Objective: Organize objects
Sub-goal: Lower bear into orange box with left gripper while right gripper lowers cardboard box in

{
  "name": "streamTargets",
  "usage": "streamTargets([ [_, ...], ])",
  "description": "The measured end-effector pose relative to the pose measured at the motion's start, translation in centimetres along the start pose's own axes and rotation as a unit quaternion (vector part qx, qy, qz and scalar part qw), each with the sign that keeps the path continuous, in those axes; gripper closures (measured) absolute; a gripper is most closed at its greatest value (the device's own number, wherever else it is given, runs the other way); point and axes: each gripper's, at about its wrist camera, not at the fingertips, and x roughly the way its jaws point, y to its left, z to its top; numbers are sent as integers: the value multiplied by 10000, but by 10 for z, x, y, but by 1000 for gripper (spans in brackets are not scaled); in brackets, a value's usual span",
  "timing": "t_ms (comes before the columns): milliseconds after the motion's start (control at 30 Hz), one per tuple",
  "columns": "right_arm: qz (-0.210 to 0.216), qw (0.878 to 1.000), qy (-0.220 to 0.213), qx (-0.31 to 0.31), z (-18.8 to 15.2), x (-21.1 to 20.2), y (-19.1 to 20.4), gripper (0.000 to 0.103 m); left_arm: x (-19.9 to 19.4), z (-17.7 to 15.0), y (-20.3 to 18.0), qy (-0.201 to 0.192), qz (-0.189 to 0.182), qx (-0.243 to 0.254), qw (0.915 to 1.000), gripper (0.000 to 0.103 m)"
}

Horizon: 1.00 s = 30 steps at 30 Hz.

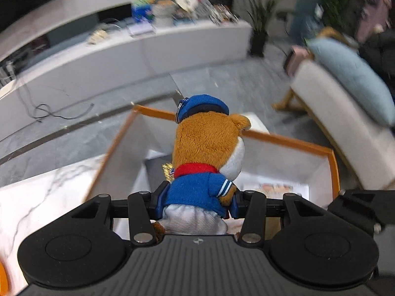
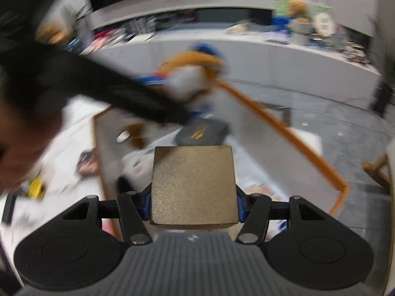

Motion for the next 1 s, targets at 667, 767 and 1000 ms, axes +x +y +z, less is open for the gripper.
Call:
streamTargets([
  [667, 219, 9983, 542, 9, -4, 33, 17, 42, 62, -3, -23, 773, -15, 155, 9969, 48],
  [767, 222, 9983, 544, 47, -1, 34, 18, 42, 66, -4, -19, 832, -102, 50, 9965, 48],
  [1000, 242, 9982, 545, 64, -1, 35, 17, 41, 71, -1, -14, 882, -239, -148, 9957, 42],
])
